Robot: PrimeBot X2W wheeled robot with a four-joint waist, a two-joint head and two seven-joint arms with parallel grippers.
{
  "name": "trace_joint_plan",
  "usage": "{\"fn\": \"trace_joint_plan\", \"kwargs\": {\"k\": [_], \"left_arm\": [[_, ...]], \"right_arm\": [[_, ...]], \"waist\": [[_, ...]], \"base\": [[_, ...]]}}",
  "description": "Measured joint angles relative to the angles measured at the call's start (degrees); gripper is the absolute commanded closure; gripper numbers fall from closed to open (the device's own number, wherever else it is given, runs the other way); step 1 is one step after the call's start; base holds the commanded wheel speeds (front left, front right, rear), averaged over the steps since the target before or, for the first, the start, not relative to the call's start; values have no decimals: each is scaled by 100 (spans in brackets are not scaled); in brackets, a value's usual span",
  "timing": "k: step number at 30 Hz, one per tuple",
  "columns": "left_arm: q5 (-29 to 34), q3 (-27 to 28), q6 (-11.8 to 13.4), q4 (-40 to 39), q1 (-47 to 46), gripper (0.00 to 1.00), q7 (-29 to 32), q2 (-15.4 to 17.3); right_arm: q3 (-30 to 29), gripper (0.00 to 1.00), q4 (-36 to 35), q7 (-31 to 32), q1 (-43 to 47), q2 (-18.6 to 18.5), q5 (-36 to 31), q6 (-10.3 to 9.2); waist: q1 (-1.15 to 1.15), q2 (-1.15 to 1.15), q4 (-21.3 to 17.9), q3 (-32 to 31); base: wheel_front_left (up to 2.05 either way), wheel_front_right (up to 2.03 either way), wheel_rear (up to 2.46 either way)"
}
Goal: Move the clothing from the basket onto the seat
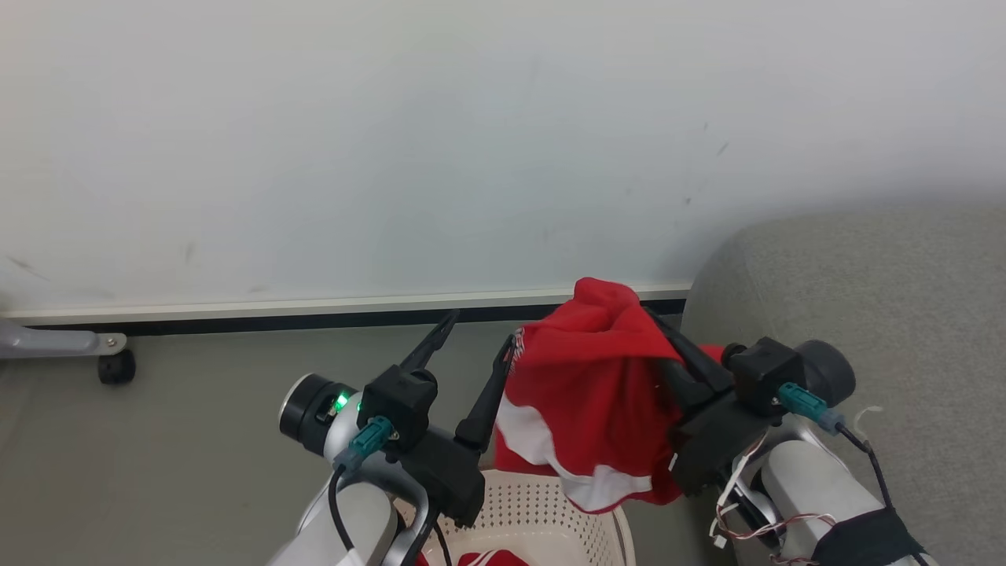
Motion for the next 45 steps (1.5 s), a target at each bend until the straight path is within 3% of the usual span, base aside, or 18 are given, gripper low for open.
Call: {"fn": "trace_joint_plan", "kwargs": {"k": [14, 29, 38, 45], "left_arm": [[-89, -81, 69, -29, 686, 0, -132, 5], [-87, -338, 110, -130, 943, 0, -187, -148], [85, -481, 131, -328, 745, 0, -181, -167], [225, -567, 130, -456, 343, 0, -108, -169]], "right_arm": [[-428, 100, -448, 0, -7, -594, 1, -18], [-789, 100, -1226, 10, 319, -1226, 0, -237], [-1124, 100, -1641, 126, 327, -1480, 120, -318], [-1501, 100, -1511, 253, -511, -1588, 423, -268]], "waist": [[0, 0, -670, 92], [0, 0, -1690, 296], [0, 0, -2020, 800], [0, 0, -2094, 1351]], "base": [[0, 0, 0], [0, 0, 0], [0, 0, 0], [0, 0, 0]]}}
